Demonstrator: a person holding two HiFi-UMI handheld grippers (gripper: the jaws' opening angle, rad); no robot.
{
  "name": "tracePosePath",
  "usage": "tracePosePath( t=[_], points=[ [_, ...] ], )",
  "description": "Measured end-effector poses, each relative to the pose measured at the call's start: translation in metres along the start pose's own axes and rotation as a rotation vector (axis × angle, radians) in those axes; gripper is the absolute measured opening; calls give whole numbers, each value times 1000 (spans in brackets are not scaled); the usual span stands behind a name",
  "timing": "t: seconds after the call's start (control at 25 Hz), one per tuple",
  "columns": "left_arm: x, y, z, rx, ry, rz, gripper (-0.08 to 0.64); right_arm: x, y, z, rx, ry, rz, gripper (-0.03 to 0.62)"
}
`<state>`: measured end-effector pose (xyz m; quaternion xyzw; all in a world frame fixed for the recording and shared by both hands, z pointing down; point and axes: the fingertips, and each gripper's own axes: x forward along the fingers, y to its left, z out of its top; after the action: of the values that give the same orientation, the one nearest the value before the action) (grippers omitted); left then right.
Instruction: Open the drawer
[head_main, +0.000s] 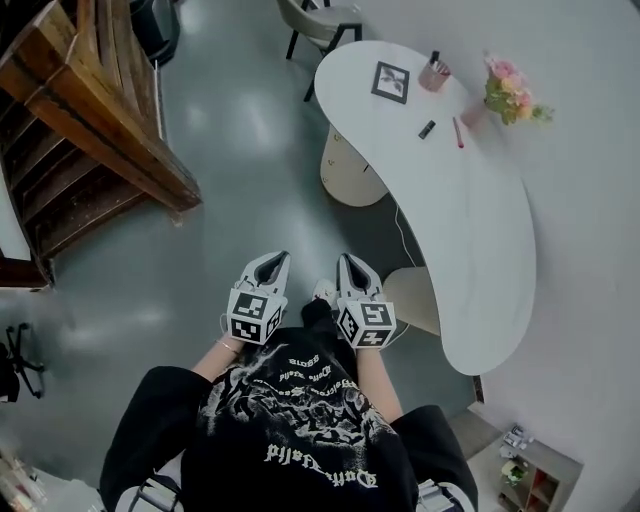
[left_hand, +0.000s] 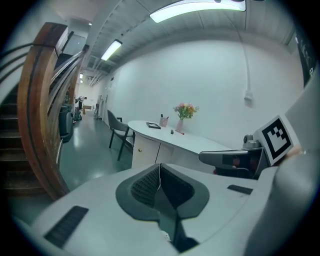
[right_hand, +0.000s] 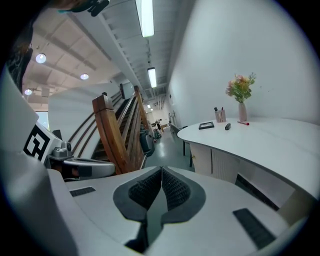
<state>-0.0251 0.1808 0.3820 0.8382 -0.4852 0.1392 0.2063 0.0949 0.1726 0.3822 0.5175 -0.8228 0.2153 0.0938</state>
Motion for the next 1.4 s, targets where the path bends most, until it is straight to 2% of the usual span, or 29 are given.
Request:
tracePosePath(
  t=[0.32, 0.72, 1.04, 1.4],
  points=[
    [57, -10, 20, -31, 7, 32, 25, 31, -45, 26, -40, 27, 63, 28],
    [113, -25, 32, -49, 10, 97, 25, 61, -94, 32, -74, 85, 155, 28],
    [136, -21, 30, -100, 14, 151, 25, 79, -108, 32, -92, 127, 217, 28],
    [148, 7, 43, -93, 6, 136, 25, 94, -99, 33, -92, 167, 216, 28]
  ],
)
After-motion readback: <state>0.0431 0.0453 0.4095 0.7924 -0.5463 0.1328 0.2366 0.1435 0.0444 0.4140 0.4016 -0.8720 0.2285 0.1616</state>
